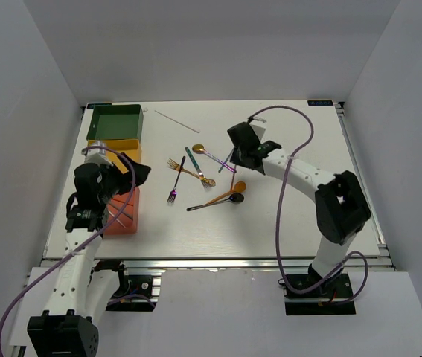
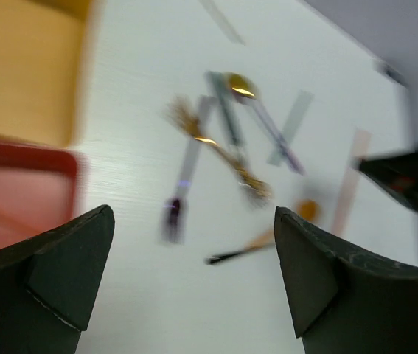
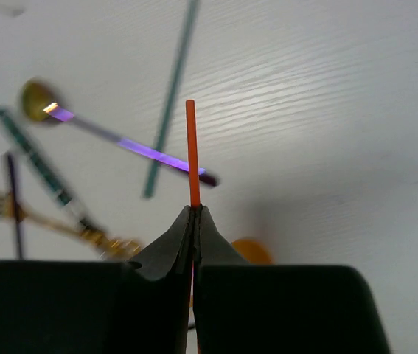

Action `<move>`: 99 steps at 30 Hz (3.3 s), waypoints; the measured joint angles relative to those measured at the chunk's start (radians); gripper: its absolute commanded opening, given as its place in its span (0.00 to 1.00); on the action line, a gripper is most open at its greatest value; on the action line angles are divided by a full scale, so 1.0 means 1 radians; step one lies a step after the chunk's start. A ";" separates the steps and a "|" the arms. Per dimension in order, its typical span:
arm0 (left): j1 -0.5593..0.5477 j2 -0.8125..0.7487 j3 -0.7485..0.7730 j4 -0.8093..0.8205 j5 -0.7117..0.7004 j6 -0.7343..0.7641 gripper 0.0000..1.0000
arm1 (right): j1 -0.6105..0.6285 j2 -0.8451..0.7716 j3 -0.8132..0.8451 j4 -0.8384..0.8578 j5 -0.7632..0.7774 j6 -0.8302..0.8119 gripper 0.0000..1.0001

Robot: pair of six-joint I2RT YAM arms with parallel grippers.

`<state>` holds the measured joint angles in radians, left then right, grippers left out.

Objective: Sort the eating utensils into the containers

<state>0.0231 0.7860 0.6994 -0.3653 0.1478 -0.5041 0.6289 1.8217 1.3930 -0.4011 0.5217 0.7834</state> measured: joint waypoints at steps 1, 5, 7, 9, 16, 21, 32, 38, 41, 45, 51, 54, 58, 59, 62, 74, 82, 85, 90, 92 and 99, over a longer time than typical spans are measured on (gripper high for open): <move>0.000 0.001 -0.027 0.056 0.104 -0.030 0.98 | 0.022 -0.028 -0.023 0.029 -0.041 -0.020 0.00; -0.011 0.016 -0.149 0.331 0.423 -0.202 0.98 | 0.113 -0.187 -0.192 0.248 -0.305 -0.053 0.00; -0.031 0.018 -0.179 0.414 0.511 -0.266 0.98 | 0.148 -0.280 -0.301 0.377 -0.430 -0.041 0.00; -0.060 0.014 -0.184 0.484 0.581 -0.311 0.98 | 0.171 -0.359 -0.394 0.514 -0.522 -0.022 0.00; -0.182 -0.058 -0.217 0.642 0.668 -0.381 0.98 | 0.265 -0.455 -0.491 0.859 -0.622 0.022 0.00; -0.230 -0.071 -0.225 0.664 0.673 -0.390 0.94 | 0.337 -0.458 -0.491 0.989 -0.612 0.034 0.00; -0.282 -0.043 -0.225 0.692 0.672 -0.396 0.16 | 0.367 -0.438 -0.465 1.066 -0.585 0.055 0.00; -0.288 -0.035 -0.217 0.678 0.658 -0.387 0.00 | 0.373 -0.426 -0.460 1.062 -0.565 0.054 0.00; -0.290 -0.033 -0.168 0.566 0.578 -0.342 0.00 | 0.372 -0.428 -0.454 1.037 -0.523 0.050 0.40; -0.292 0.038 -0.005 0.274 0.302 -0.266 0.00 | 0.343 -0.479 -0.463 0.896 -0.391 0.053 0.60; -0.116 0.278 0.135 -0.060 -0.037 -0.195 0.00 | 0.176 -0.705 -0.604 0.756 -0.264 0.106 0.60; 0.096 0.333 0.110 -0.181 -0.129 -0.175 0.00 | 0.138 -0.772 -0.639 0.700 -0.235 0.107 0.60; 0.286 0.349 0.109 -0.280 -0.212 -0.145 0.00 | 0.126 -0.815 -0.656 0.637 -0.220 0.094 0.60; 0.309 0.349 0.111 -0.295 -0.221 -0.134 0.00 | 0.124 -0.820 -0.657 0.628 -0.219 0.090 0.60; 0.327 0.351 0.113 -0.322 -0.227 -0.108 0.00 | 0.123 -0.826 -0.657 0.611 -0.216 0.075 0.60; 0.327 0.349 0.061 -0.318 -0.137 -0.076 0.29 | 0.117 -0.784 -0.679 0.611 -0.241 0.071 0.60; 0.327 0.339 0.059 -0.308 -0.060 -0.065 0.74 | 0.117 -0.780 -0.683 0.612 -0.240 0.069 0.60; 0.327 0.307 0.059 -0.315 -0.042 -0.065 0.77 | 0.117 -0.763 -0.682 0.612 -0.240 0.064 0.64; 0.327 0.223 0.078 -0.333 0.004 -0.060 0.98 | 0.117 -0.642 -0.589 0.537 -0.222 0.040 0.89; 0.316 0.184 0.087 -0.321 0.026 -0.055 0.98 | 0.117 -0.531 -0.462 0.428 -0.190 0.023 0.89; 0.178 0.022 0.067 -0.214 -0.017 -0.005 0.98 | 0.112 -0.087 0.072 0.078 -0.007 0.019 0.89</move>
<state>0.2008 0.8082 0.7662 -0.5789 0.1307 -0.5087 0.7406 1.7351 1.4654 -0.3233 0.5148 0.8021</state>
